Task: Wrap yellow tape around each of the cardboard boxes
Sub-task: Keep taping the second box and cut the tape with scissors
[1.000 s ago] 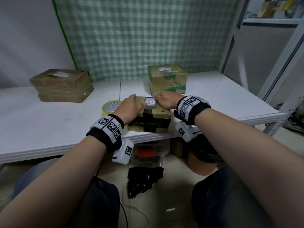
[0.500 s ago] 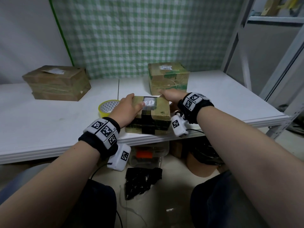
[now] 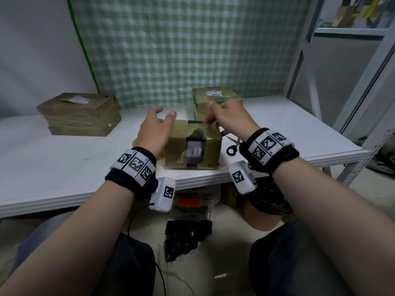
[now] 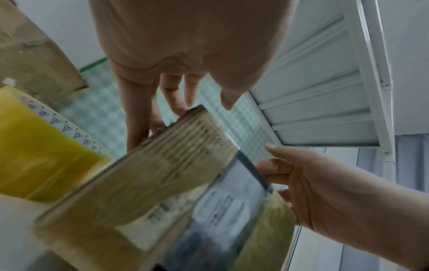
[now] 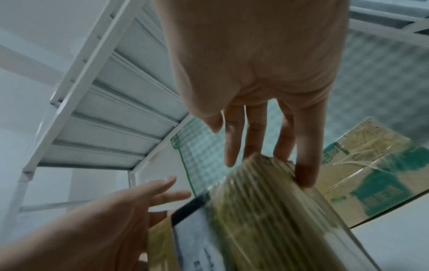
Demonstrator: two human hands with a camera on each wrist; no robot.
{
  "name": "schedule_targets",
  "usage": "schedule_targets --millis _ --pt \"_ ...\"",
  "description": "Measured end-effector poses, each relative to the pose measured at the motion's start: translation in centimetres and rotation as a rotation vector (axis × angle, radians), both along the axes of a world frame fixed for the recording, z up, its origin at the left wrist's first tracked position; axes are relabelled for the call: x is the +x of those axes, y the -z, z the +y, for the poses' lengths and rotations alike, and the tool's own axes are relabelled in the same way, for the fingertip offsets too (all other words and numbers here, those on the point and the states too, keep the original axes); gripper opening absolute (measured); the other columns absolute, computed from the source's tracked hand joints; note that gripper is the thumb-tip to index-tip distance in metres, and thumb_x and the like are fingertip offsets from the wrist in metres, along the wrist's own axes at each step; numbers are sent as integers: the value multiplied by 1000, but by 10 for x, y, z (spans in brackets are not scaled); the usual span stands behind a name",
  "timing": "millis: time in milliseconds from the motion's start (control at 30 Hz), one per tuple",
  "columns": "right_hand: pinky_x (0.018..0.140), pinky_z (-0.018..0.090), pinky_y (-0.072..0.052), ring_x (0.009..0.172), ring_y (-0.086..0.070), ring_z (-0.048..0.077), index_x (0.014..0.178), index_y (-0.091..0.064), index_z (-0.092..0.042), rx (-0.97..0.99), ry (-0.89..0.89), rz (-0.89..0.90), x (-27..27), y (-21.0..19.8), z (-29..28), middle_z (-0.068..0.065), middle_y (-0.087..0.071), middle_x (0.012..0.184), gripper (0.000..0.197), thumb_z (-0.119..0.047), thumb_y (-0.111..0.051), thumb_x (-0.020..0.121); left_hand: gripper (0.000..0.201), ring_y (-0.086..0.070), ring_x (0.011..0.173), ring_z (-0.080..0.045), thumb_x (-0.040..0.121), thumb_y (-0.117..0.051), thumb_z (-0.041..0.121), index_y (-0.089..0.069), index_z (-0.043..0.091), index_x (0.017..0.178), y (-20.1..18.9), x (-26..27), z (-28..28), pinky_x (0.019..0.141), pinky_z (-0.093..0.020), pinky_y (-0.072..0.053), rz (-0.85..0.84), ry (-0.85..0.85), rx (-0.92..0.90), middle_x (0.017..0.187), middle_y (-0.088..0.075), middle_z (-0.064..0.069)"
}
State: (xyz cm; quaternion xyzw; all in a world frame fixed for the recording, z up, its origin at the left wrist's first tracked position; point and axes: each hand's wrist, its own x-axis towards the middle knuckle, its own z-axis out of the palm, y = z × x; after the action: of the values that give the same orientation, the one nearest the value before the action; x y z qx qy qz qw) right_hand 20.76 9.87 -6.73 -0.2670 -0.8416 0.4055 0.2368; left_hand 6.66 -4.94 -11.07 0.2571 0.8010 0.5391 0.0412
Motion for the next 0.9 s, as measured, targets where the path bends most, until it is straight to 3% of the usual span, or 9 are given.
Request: schedule_targets --millis 133,300,367,400,433,500,600,767,900 --pt "77 39 -61 76 -70 13 77 -81 -17 92 3 -3 2 17 -6 -6 -76 78 50 -40 -48 105 61 -60 108 -19 83 -76 51 -52 27 134 7 0 0 102 -43 -48 48 38 -96 117 -61 -2" --pt "72 27 -47 77 -64 9 94 -80 -17 244 -51 -79 6 21 -11 -4 -75 92 37 -33 -49 105 69 -63 104 -22 74 -82 57 -55 26 128 16 -5 2 89 -36 -54 6 96 -163 127 -57 -7" --pt "98 39 -42 107 -54 13 102 -72 -22 450 -110 -211 2 25 -17 -2 -66 104 38 -42 -39 106 74 -62 107 -22 75 -82 56 -53 25 136 17 -7 4 91 -34 -52 -27 104 -158 132 -55 -9" --pt "109 51 -34 125 -45 24 103 -64 -28 522 -141 -313 -1 28 -20 2 -62 115 38 -48 -31 105 77 -60 113 -23 77 -81 55 -51 22 140 17 -8 5 97 -36 -51 -45 113 -155 136 -53 -9" --pt "111 58 -29 136 -35 35 112 -60 -27 540 -159 -406 -5 33 -23 8 -57 128 43 -52 -25 105 80 -59 118 -24 79 -80 53 -49 18 144 17 -8 6 102 -38 -49 -65 124 -151 139 -53 -9" --pt "113 62 -27 141 -20 41 138 -48 -18 487 -144 -519 -12 40 -25 14 -39 150 56 -54 -20 106 82 -58 122 -25 82 -80 49 -46 12 148 18 -9 8 106 -41 -48 -113 145 -130 140 -56 -9" --pt "113 53 -25 138 -25 41 146 -44 -18 468 -115 -516 -20 38 -25 18 -38 149 54 -48 -20 108 83 -60 121 -26 81 -81 47 -47 10 147 18 -9 10 107 -43 -49 -163 152 -103 138 -58 -10" --pt "115 46 -22 136 -42 37 134 -56 -8 427 -119 -581 -37 29 -12 21 -50 145 59 -50 -25 108 81 -64 111 -25 80 -82 48 -47 13 144 16 -9 10 101 -45 -53 -208 169 -89 129 -61 -10" --pt "95 37 -40 115 -58 33 122 -65 -6 360 -150 -605 -45 25 -1 19 -61 131 65 -55 -25 107 77 -64 109 -24 82 -81 46 -47 15 144 16 -8 9 98 -43 -55 -211 166 -94 127 -60 -8"
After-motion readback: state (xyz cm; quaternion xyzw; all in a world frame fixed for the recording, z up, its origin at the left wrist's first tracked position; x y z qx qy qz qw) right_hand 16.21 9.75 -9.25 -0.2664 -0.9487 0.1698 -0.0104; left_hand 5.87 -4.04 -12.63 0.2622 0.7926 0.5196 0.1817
